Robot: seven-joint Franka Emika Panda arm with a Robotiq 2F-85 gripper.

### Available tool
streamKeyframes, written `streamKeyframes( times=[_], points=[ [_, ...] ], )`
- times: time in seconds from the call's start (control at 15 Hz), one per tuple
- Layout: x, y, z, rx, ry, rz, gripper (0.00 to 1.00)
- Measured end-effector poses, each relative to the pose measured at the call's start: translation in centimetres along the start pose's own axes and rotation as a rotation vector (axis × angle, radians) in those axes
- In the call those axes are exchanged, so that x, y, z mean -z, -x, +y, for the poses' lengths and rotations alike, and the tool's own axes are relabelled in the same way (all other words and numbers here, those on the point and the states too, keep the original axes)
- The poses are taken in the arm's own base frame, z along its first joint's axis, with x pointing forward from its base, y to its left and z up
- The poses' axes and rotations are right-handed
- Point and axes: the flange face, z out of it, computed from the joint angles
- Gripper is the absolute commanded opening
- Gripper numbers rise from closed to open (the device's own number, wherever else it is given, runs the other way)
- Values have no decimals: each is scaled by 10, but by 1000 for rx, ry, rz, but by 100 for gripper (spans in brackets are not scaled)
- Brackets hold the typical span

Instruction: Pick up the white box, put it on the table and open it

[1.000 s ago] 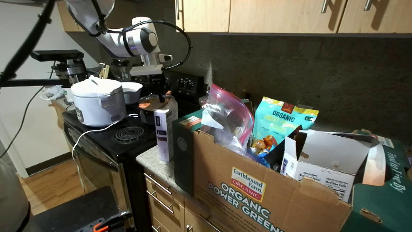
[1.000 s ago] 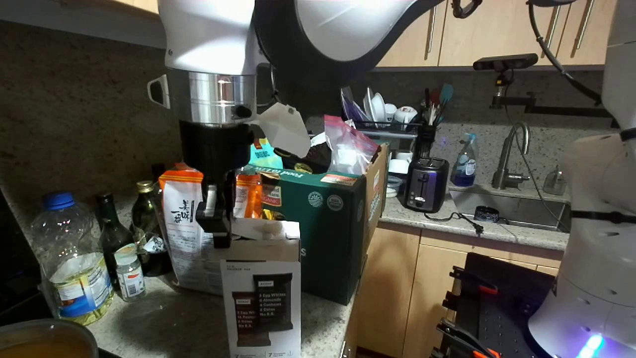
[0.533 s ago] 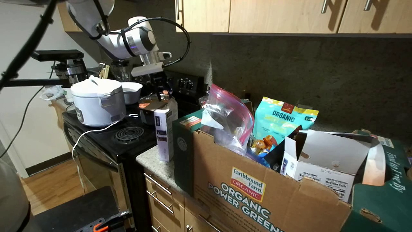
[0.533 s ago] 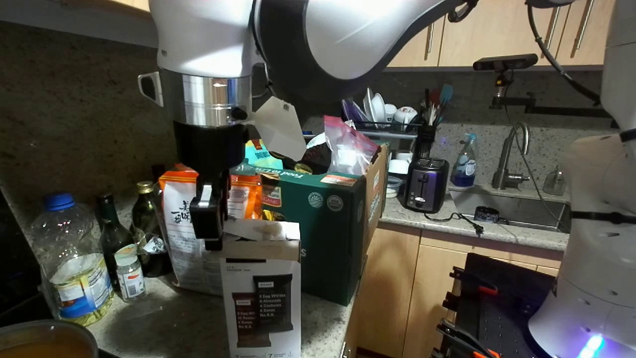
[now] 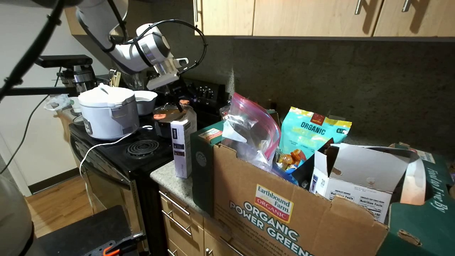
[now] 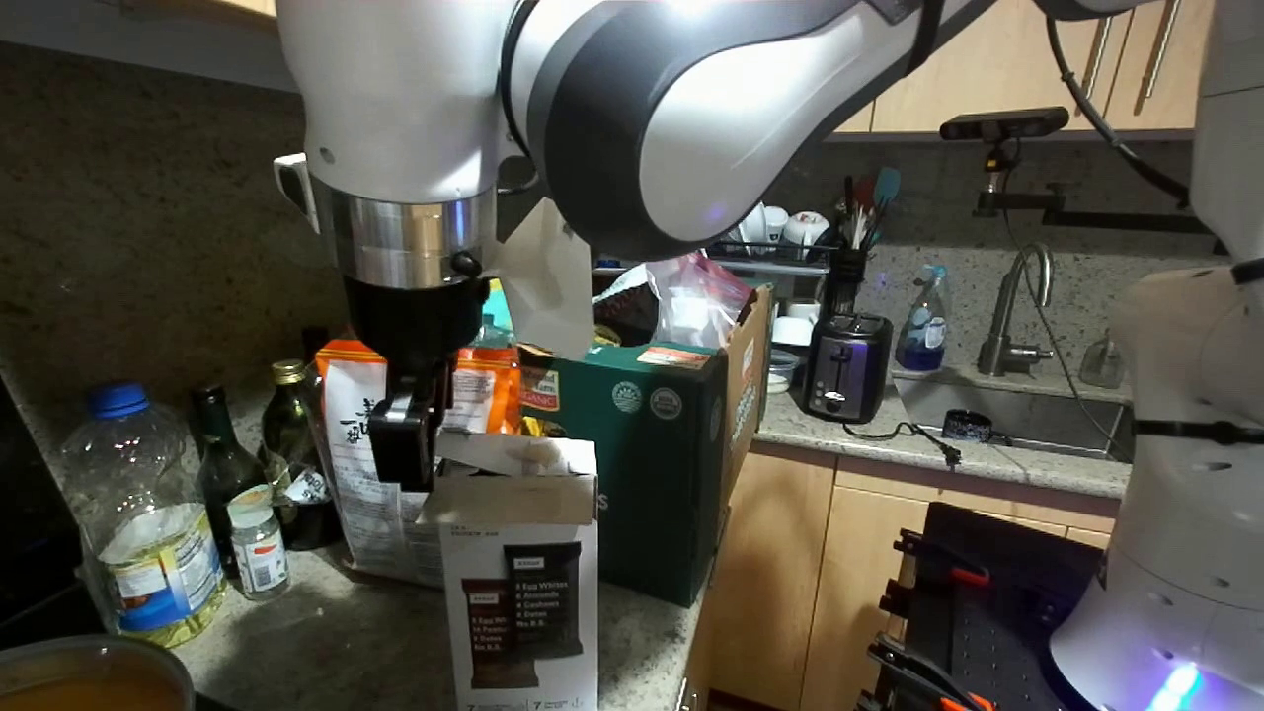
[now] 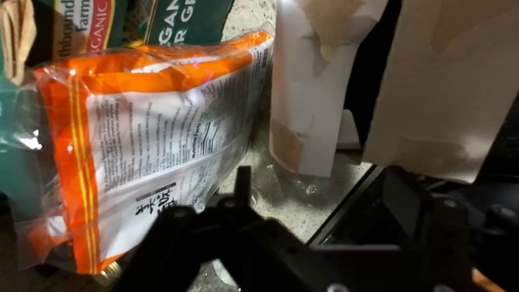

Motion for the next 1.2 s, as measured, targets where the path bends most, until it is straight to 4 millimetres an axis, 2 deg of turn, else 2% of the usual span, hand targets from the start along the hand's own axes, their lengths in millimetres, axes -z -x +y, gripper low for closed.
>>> streamKeyframes(
  times=[0.13,0.2,0.27,0.33,0.6,0.67,0.8,0.87,1.2],
  points=[
    [-4,0,-3,-14,30,5,48],
    [-6,-1,-4,-21,44,7,39],
    [-7,-1,-6,-28,55,10,34],
    [-8,-1,-7,-35,64,12,43],
    [-7,-1,-16,-54,90,26,59],
    [-6,-1,-19,-59,96,28,68],
    [-5,-1,-22,-68,107,31,68],
    [-4,-1,-24,-74,113,32,72],
    [1,0,-26,-113,152,46,67]
  ],
)
